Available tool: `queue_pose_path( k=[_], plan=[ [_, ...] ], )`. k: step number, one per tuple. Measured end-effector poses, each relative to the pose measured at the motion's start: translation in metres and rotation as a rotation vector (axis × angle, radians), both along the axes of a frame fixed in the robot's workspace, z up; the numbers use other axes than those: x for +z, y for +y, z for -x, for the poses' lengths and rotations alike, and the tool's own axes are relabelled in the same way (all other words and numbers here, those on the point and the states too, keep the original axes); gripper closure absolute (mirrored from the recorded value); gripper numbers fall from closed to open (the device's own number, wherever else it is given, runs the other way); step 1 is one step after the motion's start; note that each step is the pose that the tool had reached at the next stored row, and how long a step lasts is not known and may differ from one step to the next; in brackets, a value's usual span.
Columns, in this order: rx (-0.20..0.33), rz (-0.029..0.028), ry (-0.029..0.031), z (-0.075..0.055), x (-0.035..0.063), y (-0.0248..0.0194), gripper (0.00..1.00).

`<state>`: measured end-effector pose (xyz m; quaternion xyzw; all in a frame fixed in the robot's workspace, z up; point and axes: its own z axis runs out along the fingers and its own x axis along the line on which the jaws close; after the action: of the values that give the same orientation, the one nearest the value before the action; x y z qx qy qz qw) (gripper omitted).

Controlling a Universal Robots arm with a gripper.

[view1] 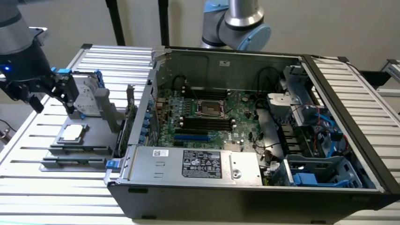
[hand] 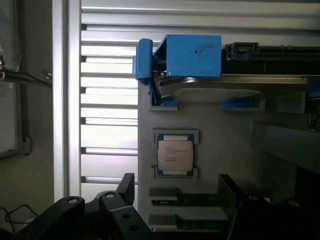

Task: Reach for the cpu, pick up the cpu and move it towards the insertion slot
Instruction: 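Pick up the cpu and move it towards the insertion slot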

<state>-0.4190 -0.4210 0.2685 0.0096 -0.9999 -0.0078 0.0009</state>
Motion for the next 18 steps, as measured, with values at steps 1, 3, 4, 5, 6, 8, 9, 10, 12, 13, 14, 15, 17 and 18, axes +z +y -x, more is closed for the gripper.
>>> queue_pose_path(
  k=[1,3,4,5,6,8,9,10,12,13,14,15,17,18],
  plan=[
    [0.000,0.0000,0.0000,0.000,-0.0019,0.0000,0.23],
    [0.000,-0.0001,0.0000,0.000,-0.0056,0.0000,0.23],
    [0.000,0.0000,0.0000,0.000,-0.0073,0.0000,0.23],
    [0.000,0.0000,0.0001,-0.001,-0.0091,0.0000,0.23],
    [0.000,0.0000,0.0001,-0.001,-0.0110,0.0000,0.23],
    [0.000,0.0000,-0.0001,-0.001,-0.0148,0.0000,0.23],
    [0.000,0.0000,0.0000,-0.001,-0.0165,0.0000,0.23],
    [0.000,0.0001,0.0001,-0.001,-0.0183,0.0000,0.23],
    [0.000,0.0000,0.0001,-0.002,-0.0219,0.0000,0.23],
    [0.000,0.0000,0.0000,-0.002,-0.0238,0.0000,0.23],
    [0.000,0.0000,0.0000,-0.002,-0.0255,0.0000,0.23],
    [0.000,0.0001,0.0001,-0.002,-0.0273,0.0000,0.23],
    [0.000,0.0001,0.0001,-0.002,-0.0309,0.0000,0.23],
    [0.000,0.0000,0.0000,-0.002,-0.0328,0.0000,0.23]
  ],
)
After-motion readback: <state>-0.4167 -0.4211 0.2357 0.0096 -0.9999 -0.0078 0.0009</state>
